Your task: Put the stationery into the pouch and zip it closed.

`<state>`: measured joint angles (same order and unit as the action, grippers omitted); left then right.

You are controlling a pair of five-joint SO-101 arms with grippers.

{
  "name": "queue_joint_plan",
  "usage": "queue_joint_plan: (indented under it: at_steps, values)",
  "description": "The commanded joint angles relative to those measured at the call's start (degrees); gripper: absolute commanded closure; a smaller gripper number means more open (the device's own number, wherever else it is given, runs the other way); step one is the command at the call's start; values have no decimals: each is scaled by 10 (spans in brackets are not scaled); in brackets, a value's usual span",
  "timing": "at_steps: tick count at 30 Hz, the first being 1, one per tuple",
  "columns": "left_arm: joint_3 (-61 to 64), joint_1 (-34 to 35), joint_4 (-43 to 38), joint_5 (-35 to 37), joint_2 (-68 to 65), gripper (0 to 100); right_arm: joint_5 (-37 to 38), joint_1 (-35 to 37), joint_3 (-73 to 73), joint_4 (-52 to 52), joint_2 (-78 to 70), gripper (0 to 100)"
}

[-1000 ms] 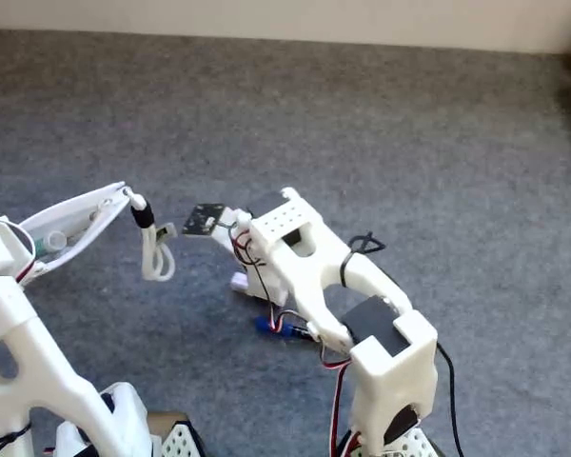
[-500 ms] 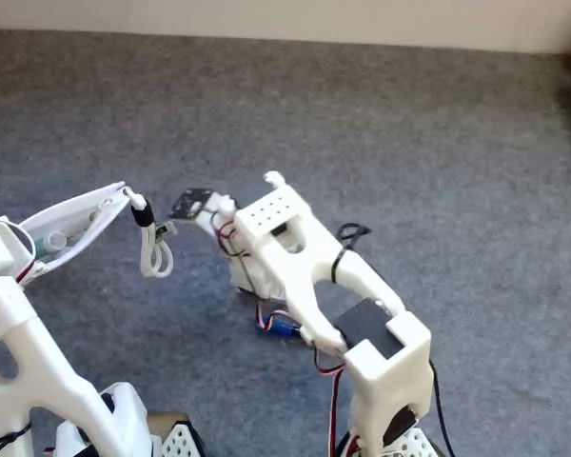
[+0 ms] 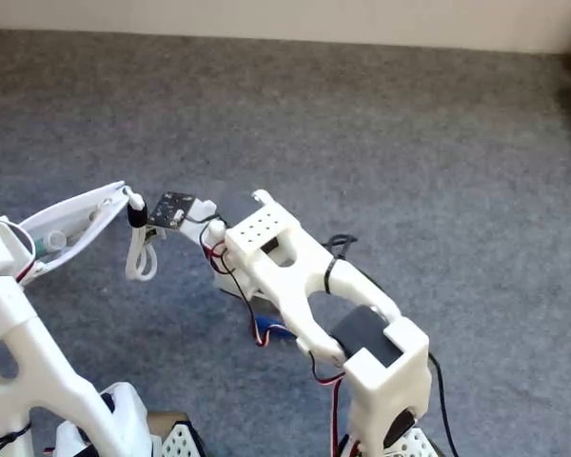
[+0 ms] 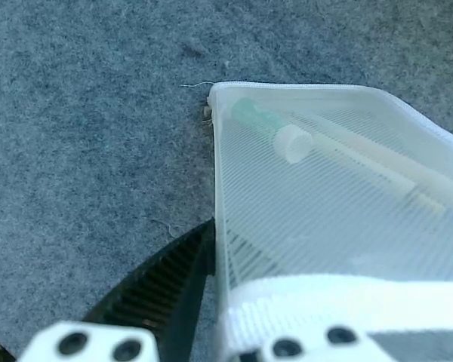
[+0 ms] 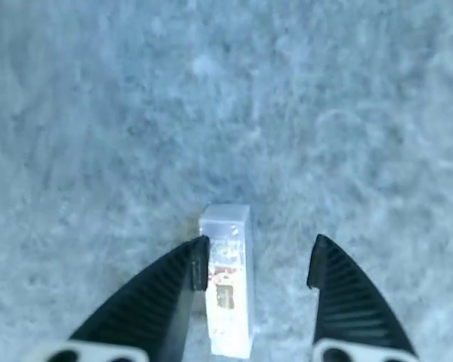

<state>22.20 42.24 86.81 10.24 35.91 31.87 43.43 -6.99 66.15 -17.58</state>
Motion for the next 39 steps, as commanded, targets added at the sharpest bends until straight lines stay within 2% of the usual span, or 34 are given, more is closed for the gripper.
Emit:
queue_joint_plan:
  at_steps: [1,8,16,24,29,39]
  values:
    - [2,5,-11,6,-9,995,-4,6,-21,-44,23,796]
    - [2,7,-11,6,-9,995,-4,21,-29,-44,23,804]
    - [2,8,-9,6,-9,995,-1,22,-30,-43,23,982]
    - [2,8,-9,6,-9,995,-4,22,-22,50,30,986]
    - [2,7,-10,6,-9,995,-6,22,-24,58,65,987]
    - [2,5,-10,6,-9,995,-126,23,-29,52,214,987]
